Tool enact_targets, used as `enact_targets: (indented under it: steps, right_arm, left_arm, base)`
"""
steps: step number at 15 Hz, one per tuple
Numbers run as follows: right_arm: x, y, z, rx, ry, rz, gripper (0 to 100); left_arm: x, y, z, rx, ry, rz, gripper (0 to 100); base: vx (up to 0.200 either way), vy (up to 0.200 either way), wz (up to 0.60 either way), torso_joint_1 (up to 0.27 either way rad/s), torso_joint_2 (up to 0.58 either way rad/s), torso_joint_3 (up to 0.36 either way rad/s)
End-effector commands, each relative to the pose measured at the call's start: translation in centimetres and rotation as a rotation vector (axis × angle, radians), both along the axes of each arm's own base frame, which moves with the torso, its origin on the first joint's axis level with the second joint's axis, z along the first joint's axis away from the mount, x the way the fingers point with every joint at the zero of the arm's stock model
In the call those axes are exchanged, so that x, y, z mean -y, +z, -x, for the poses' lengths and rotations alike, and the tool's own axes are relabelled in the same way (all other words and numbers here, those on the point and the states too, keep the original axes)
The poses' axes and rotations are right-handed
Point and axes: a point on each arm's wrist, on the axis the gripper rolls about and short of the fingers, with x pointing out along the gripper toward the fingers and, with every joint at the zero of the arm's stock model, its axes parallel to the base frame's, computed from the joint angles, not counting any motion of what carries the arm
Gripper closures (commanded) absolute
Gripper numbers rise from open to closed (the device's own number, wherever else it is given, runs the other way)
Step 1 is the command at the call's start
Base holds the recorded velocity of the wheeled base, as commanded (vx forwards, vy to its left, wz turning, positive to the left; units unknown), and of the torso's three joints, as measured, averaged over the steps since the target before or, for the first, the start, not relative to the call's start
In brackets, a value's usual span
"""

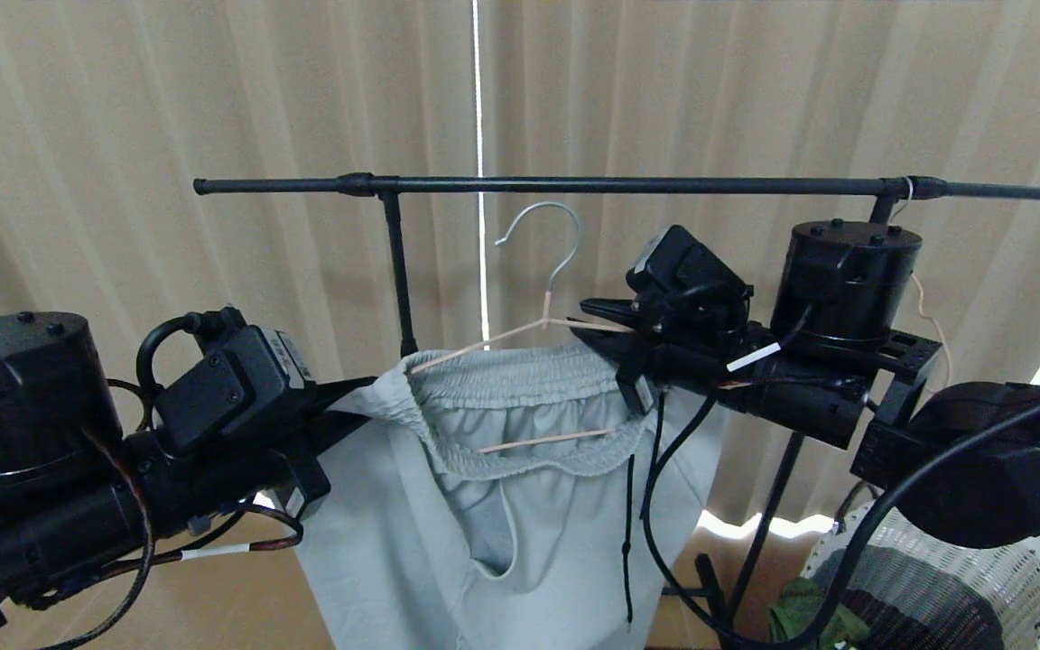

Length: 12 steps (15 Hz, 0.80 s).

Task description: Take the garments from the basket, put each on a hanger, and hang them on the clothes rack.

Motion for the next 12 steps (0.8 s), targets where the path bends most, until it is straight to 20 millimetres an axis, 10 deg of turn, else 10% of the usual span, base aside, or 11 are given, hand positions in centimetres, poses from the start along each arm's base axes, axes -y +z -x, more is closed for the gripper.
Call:
enact_targets:
  steps: [1, 2, 3, 12]
  right_arm:
    - [0.2, 0.5, 0.3, 0.013, -0.003, -0.008, 100]
    - [0.2, 0.7, 0.3, 0.017, -0.003, -0.010, 100]
    - [0.3, 0.7, 0.4, 0.018, -0.006, -0.011, 100]
    - [3.2, 1.0, 0.1, 0.019, -0.087, -0.007, 100]
  left_arm:
    - [0.0, -0.2, -0.2, -0.008, 0.008, -0.003, 100]
    - [0.0, -0.2, -0.2, -0.010, 0.008, -0.004, 100]
    - [0.1, -0.2, -0.5, -0.010, 0.009, -0.004, 0]
    - [-0.2, 0.3, -0.9, -0.004, 0.028, 0.018, 0]
  base:
    - [0.000, 0.000, 0.00, 0.000, 0.00, 0.000]
    - [0.000, 0.000, 0.00, 0.000, 0.00, 0.000]
    - [0.000, 0.000, 0.00, 0.000, 0.00, 0.000]
    - [0.000, 0.000, 0.00, 0.000, 0.00, 0.000]
